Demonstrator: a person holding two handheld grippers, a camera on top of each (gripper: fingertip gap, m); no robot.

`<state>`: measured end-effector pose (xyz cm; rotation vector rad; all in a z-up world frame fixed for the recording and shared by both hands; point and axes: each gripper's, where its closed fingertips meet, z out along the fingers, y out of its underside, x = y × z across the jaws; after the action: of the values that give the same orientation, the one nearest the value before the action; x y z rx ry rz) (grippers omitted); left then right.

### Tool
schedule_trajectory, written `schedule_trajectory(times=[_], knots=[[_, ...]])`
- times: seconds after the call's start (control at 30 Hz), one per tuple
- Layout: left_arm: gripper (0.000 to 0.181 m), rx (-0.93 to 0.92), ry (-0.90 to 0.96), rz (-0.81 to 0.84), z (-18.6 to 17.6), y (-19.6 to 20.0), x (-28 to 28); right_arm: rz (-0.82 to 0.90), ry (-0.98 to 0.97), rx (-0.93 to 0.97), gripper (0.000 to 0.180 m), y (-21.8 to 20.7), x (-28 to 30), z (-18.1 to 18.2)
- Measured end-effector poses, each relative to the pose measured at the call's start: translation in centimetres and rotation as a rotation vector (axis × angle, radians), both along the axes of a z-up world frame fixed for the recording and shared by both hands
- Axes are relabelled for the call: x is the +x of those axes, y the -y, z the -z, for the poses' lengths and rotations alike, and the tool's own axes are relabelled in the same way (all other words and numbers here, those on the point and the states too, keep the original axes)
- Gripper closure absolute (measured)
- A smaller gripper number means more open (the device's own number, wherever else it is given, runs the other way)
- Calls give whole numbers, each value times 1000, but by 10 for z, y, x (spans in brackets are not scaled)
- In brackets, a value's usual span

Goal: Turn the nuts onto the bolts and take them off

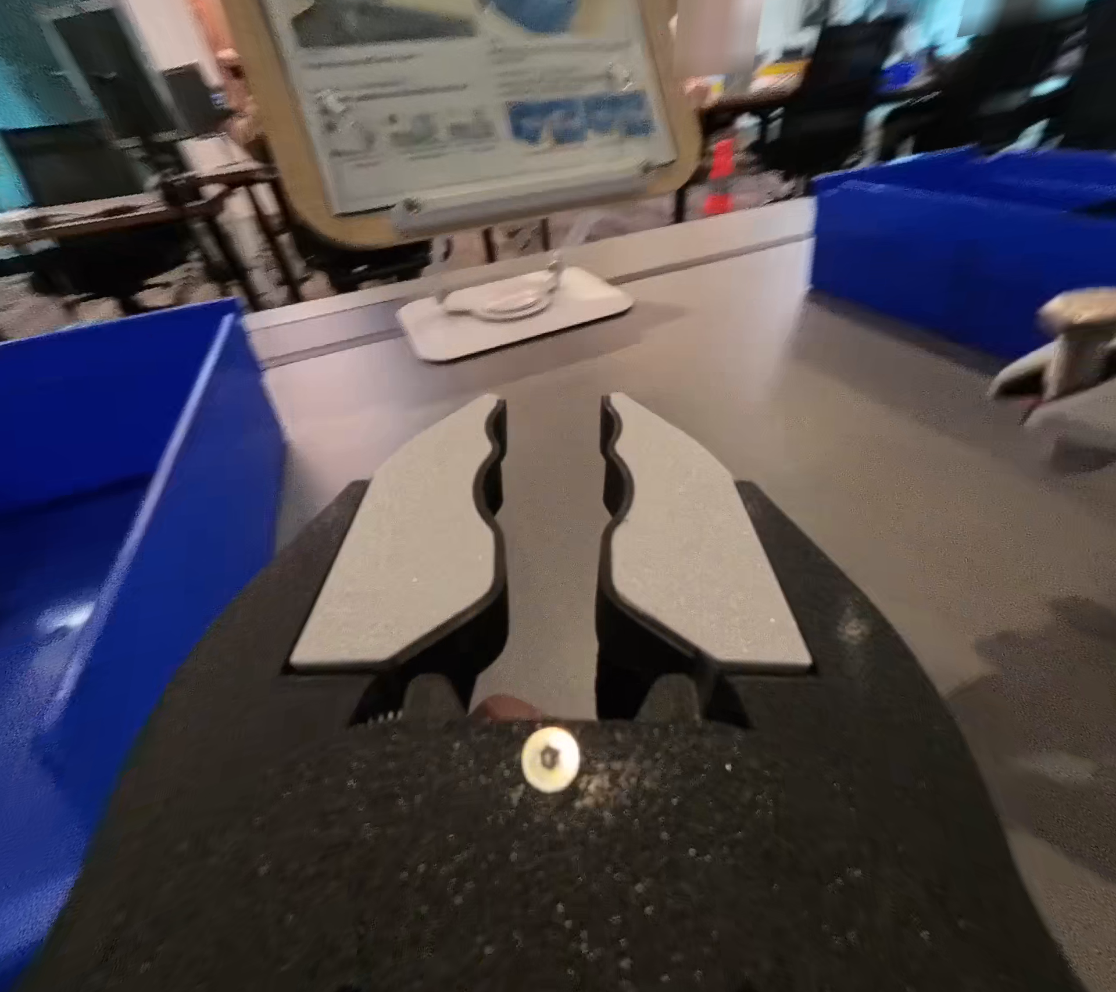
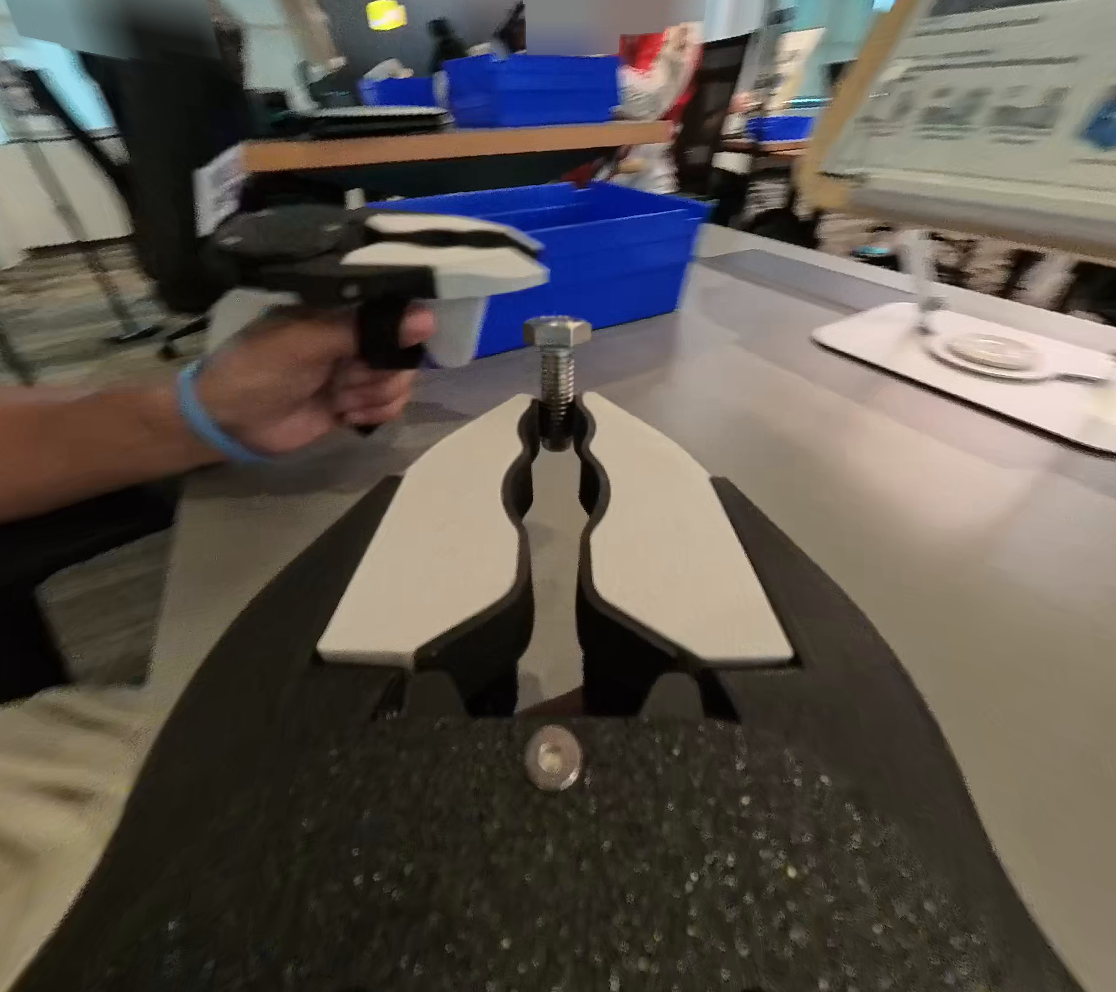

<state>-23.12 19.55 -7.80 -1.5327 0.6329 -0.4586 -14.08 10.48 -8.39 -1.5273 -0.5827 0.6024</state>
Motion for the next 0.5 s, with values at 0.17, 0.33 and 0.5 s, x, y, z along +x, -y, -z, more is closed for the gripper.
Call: schedule_trajectory(times=[0.17, 0.33, 0.5], knots=[[152, -54, 15, -20, 6, 0, 0, 224, -41, -3, 170, -19, 39, -4], [152, -56, -11, -2, 10, 3, 6, 280, -36, 73, 170, -18, 51, -18], [151, -61, -11, 15, 10, 5, 7, 542, 9, 275, 170, -25, 165, -164]])
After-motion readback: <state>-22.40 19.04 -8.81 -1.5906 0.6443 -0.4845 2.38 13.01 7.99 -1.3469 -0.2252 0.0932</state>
